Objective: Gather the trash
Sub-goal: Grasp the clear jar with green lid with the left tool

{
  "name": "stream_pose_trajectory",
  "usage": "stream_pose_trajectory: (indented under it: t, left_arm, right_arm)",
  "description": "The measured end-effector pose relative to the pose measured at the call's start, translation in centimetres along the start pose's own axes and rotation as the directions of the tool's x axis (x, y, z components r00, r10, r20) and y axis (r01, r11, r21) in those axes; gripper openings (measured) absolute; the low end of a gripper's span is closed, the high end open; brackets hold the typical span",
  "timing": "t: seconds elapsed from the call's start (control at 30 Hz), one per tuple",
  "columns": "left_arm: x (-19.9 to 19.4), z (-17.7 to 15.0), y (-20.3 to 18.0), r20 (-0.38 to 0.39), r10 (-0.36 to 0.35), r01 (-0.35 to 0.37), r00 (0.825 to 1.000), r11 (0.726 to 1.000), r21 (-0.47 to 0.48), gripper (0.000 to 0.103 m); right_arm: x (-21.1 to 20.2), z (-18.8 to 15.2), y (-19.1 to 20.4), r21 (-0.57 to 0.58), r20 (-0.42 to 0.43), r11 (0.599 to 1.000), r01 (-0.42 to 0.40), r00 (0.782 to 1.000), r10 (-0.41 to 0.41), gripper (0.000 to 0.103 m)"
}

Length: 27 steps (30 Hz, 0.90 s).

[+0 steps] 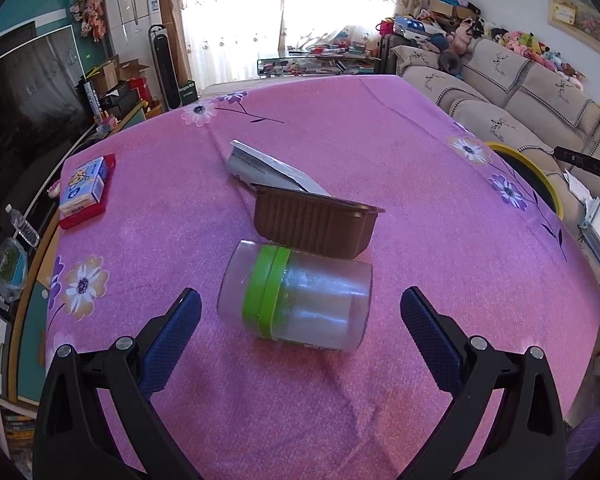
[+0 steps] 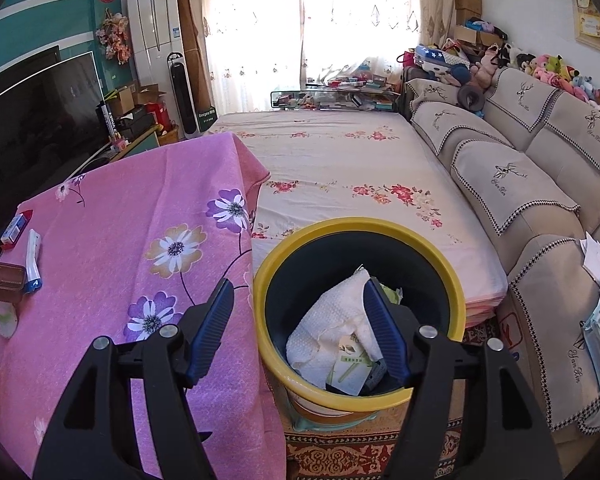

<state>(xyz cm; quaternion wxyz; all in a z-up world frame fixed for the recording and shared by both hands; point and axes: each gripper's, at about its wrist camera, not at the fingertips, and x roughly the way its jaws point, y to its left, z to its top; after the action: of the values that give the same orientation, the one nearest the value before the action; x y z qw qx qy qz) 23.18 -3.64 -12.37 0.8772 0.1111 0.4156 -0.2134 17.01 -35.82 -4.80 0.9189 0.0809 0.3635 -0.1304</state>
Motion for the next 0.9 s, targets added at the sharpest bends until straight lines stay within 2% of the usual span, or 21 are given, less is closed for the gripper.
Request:
stream_pose_trajectory:
  t: [0.33, 0.43, 0.5, 0.57, 0.9]
  left_arm:
    - [1.8, 0.0, 0.1, -0.023, -0.021, 0.021, 1.000, 1.000, 0.017, 0.097]
    - [2.2, 0.1, 0.1, -0.028, -0.026, 0.027, 0.999, 0.999, 0.018, 0.089]
    - [2.4, 0.1, 0.2, -0.034, -0.035, 0.035, 0.999, 0.999, 0.007, 0.078]
    - [2.6, 0.1, 0.2, -0.036, -0.029, 0.029, 0.999, 1.000, 0.003, 0.076]
    - [-0.1, -2.1, 0.4, -0.041, -0.011, 0.010, 0.999, 1.000, -0.018, 0.075]
  right_arm:
    - [0.9, 0.1, 1.5, -0.022, -0.025, 1.000, -0.017, 1.000, 0.016, 0.064]
    - [0.9, 0.1, 1.9, -0.024, -0.026, 0.999, -0.023, 0.999, 0.022, 0.064]
    - [1.0, 0.0, 2.0, -0.029, -0.030, 0.999, -0.025, 0.999, 0.024, 0.064]
    - [1.0, -0.1, 2.1, -0.031, -0.033, 0.999, -0.026, 0.999, 0.025, 0.064]
    - [-0.1, -0.8, 2.1, -0.026, -0.017, 0.999, -0.041, 0.999, 0.040, 0.064]
